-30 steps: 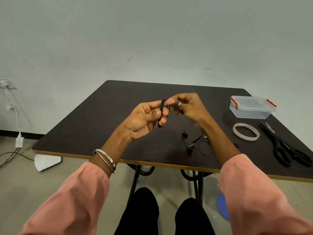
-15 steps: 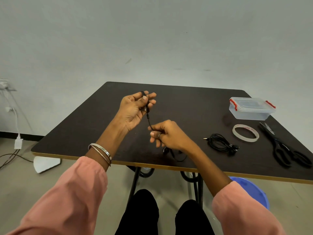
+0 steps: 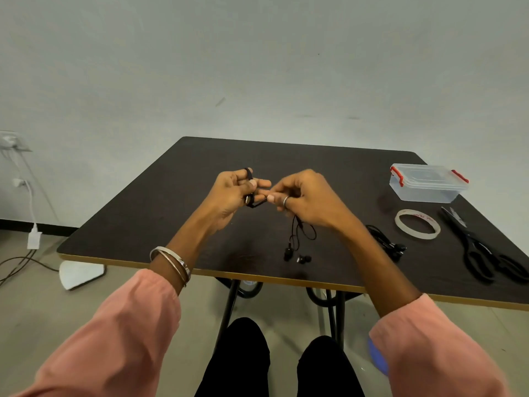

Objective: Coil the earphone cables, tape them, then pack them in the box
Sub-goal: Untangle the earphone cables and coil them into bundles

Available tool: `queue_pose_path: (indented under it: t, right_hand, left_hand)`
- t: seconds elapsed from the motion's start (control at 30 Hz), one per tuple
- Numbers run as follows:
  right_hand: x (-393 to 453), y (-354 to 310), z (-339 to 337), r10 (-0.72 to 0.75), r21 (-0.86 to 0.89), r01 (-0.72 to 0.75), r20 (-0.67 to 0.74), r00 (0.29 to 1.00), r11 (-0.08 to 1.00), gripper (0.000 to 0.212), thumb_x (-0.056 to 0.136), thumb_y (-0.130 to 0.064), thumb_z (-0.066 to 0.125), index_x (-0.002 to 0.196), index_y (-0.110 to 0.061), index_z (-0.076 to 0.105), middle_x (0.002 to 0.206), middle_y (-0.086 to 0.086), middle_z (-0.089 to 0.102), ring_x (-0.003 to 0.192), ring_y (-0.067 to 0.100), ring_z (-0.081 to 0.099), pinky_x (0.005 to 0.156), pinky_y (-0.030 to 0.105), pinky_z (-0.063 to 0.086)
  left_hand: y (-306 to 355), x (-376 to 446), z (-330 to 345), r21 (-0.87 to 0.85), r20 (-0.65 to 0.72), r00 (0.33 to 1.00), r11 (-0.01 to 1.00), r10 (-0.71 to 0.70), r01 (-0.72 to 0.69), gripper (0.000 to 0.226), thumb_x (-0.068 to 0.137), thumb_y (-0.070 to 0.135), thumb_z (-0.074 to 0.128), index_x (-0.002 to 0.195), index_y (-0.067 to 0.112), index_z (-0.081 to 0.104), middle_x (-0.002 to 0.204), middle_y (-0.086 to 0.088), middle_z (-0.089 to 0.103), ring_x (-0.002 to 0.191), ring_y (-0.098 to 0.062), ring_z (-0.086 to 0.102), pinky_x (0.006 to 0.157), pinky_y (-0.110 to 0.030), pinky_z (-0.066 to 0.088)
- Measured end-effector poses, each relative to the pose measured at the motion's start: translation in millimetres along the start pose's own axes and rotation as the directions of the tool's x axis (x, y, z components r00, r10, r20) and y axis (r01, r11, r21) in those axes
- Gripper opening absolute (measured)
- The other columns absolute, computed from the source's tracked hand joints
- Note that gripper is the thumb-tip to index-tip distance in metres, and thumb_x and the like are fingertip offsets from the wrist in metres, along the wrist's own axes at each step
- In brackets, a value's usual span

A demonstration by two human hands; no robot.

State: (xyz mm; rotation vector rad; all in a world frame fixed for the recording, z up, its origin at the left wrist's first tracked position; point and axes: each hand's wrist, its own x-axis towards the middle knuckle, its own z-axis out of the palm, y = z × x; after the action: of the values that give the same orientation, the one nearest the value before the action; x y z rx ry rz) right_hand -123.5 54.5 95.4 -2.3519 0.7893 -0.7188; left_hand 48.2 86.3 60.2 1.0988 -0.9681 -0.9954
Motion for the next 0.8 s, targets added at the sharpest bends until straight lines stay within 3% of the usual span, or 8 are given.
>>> queue_pose_path:
  t: [0.1,0.17,0.3,0.4,0.47,0.6,0.7,0.8]
  right_hand:
    - [8.7,3.0,-12.3,0.005,0.09,-0.001,-0.039,0.999,0.996,0.01,0.088,-0.014,0.066,0.093,-0.011,0.074,0.074,-0.001,0.071,0.061,0.001,0.063,0.062,0.017,0.05]
    - [14.2,5.9,-19.5,-0.001,0.08,0.004,-0.037,0.999,0.997,0.013,0.089,-0.012,0.064,0.097,-0.008,0.074,0.082,0.002,0.073,0.07,0.003,0.066,0.07,0.02,0.053]
    - [19.6,7.1,-33.0,-0.006,0.111,-0.001,0.062,0.998,0.994,0.019,0.091,-0.005,0.059,0.106,-0.009,0.07,0.097,0.012,0.072,0.082,0.01,0.066,0.077,0.021,0.055]
    - [23.4,6.4,-40.0,-0.017,0.096,0.003,0.141,0.99,0.995,0.025,0.092,-0.003,0.058,0.112,-0.015,0.066,0.099,0.022,0.068,0.092,0.027,0.066,0.084,0.036,0.057]
    - [24.8,5.3,-41.2,-0.014,0.118,-0.006,0.175,0.984,0.993,0.028,0.091,-0.001,0.058,0.115,-0.016,0.065,0.102,0.026,0.065,0.095,0.038,0.064,0.078,0.043,0.058]
    - [22.3,4.3,-38.2,0.001,0.198,-0.039,0.191,0.982,0.979,0.029,0.091,0.004,0.056,0.116,-0.009,0.063,0.104,0.022,0.066,0.09,0.039,0.061,0.054,0.028,0.056]
    - [18.0,6.3,-37.5,0.009,0.196,-0.047,0.186,0.982,0.98,0.029,0.09,0.006,0.055,0.113,-0.009,0.065,0.096,0.012,0.069,0.072,0.024,0.058,0.045,0.023,0.047]
    - [11.8,5.7,-39.4,-0.01,0.2,-0.034,0.217,0.976,0.979,0.026,0.089,0.005,0.058,0.11,-0.007,0.067,0.093,0.013,0.071,0.068,0.017,0.06,0.044,0.022,0.047]
  left_hand:
    - [-2.3,-6.7,6.6,0.137,0.132,0.991,0.99,0.002,-0.02,0.023,0.098,-0.004,0.044,0.118,0.002,0.055,0.092,-0.007,0.072,0.081,-0.013,0.073,0.071,-0.021,0.056]
    - [-3.3,-9.7,9.1,0.195,0.233,0.972,0.98,-0.001,-0.046,0.026,0.099,-0.003,0.04,0.121,-0.001,0.055,0.094,-0.008,0.071,0.086,-0.016,0.072,0.074,-0.022,0.055]
    - [-0.8,-11.1,10.8,0.3,0.344,0.939,0.948,-0.001,-0.109,0.03,0.101,-0.002,0.034,0.122,0.007,0.054,0.096,-0.007,0.071,0.083,-0.014,0.07,0.076,-0.024,0.054]
    - [-0.9,-10.7,11.8,0.309,0.392,0.92,0.941,0.007,-0.139,0.034,0.102,-0.003,0.031,0.125,0.01,0.052,0.091,-0.006,0.069,0.072,-0.012,0.063,0.073,-0.024,0.051]
    - [-3.2,-10.1,11.4,0.252,0.394,0.919,0.961,0.003,-0.112,0.035,0.102,-0.003,0.03,0.128,0.008,0.051,0.087,-0.006,0.067,0.067,-0.013,0.058,0.072,-0.024,0.05]
    - [-7.6,-10.3,11.3,0.189,0.353,0.936,0.979,0.0,-0.071,0.034,0.102,-0.004,0.029,0.121,0.01,0.054,0.083,-0.006,0.066,0.064,-0.013,0.058,0.07,-0.025,0.05]
    - [-11.5,-7.2,7.4,0.186,0.248,0.969,0.981,-0.002,-0.045,0.028,0.102,-0.004,0.03,0.114,0.004,0.054,0.086,-0.007,0.066,0.065,-0.013,0.062,0.076,-0.033,0.05]
    - [-15.2,-2.1,3.7,0.189,0.128,0.992,0.982,-0.008,-0.016,0.023,0.102,-0.002,0.033,0.115,-0.01,0.05,0.093,-0.012,0.066,0.07,-0.014,0.067,0.078,-0.034,0.054]
